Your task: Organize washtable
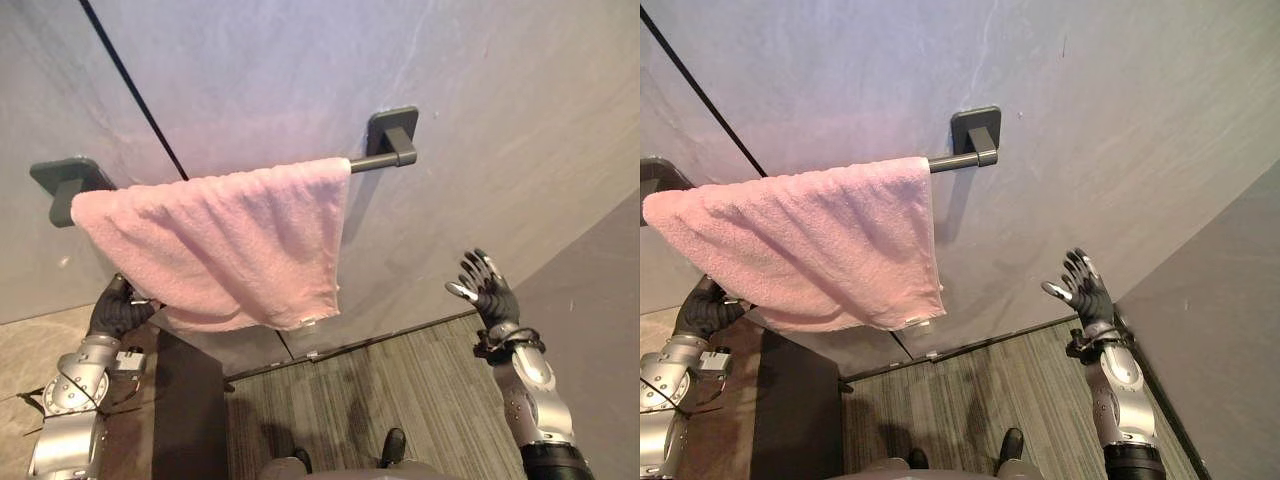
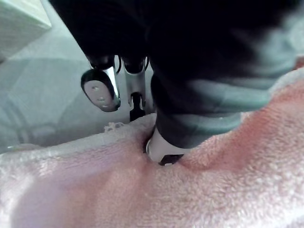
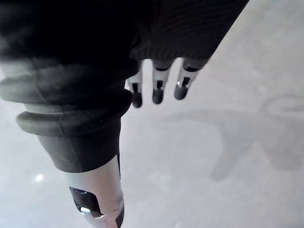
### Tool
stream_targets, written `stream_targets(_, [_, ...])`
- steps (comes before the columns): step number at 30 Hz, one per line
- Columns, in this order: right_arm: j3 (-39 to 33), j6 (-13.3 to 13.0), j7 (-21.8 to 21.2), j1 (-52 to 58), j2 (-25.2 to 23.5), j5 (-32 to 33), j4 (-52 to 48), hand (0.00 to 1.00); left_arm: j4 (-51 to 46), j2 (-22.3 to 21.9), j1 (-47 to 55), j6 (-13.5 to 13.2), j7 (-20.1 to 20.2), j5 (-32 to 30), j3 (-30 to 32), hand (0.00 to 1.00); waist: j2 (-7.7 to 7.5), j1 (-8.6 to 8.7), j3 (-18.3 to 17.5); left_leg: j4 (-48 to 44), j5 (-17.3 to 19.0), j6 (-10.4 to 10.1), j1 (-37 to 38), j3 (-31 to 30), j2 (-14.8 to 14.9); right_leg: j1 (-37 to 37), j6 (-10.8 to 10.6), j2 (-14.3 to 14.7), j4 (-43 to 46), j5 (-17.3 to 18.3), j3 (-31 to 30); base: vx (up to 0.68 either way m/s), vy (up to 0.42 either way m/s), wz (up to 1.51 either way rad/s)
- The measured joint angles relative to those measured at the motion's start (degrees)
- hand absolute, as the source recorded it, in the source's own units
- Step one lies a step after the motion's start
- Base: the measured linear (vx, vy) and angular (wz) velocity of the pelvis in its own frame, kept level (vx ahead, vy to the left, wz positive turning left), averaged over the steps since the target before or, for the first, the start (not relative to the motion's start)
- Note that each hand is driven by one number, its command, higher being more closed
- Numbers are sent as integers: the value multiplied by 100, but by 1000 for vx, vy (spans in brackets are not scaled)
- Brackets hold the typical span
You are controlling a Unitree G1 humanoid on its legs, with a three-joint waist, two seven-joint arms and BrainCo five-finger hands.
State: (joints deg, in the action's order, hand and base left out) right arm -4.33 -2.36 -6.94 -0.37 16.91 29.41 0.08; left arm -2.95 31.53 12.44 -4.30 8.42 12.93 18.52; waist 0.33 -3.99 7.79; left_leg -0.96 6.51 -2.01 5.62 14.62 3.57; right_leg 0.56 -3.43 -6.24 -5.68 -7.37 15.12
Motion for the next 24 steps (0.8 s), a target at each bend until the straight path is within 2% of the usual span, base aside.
stream_targets(4, [391,-32,-186,-346,222,448,-373,0,-22,0,-9,0,-21,45,-28,100,-15,-16,9,-9,7,-6,9,23,13,-7,1,11,1,-2,-20,-17,-4,-2])
stream_targets(10, [1069,-50,-196,-968,665,1001,-594,0,-172,-1,-11,0,-138,242,-90,100,-63,-35,61,-26,9,-6,-38,32,20,-12,-4,12,1,-32,-36,-31,-4,-1])
stream_targets(12, [1235,-45,-150,-1234,829,1179,-594,0,-174,-1,-12,0,-206,328,-97,100,-81,-46,73,-87,42,6,-99,54,22,-58,-6,8,1,-49,-68,-72,-6,-8])
stream_targets(14, [1386,-41,-82,-1386,1081,1308,-592,0,-174,-2,-11,2,-247,428,-117,100,-75,-133,79,-121,58,7,-129,109,24,-104,-6,9,1,-70,-122,-49,-5,-13])
stream_targets(18, [1904,45,55,-1933,1479,1472,-585,0,-202,-2,-27,1,-389,532,-242,100,-74,-133,79,-125,57,5,-134,109,33,-109,-1,15,2,-76,-125,-35,-8,-3])
stream_targets(24, [2514,47,92,-2618,1504,1619,-418,0,-230,-3,-49,1,-443,667,-316,100,-75,-155,78,-142,48,1,-229,108,38,-200,22,14,3,-108,-120,-24,-6,-1])
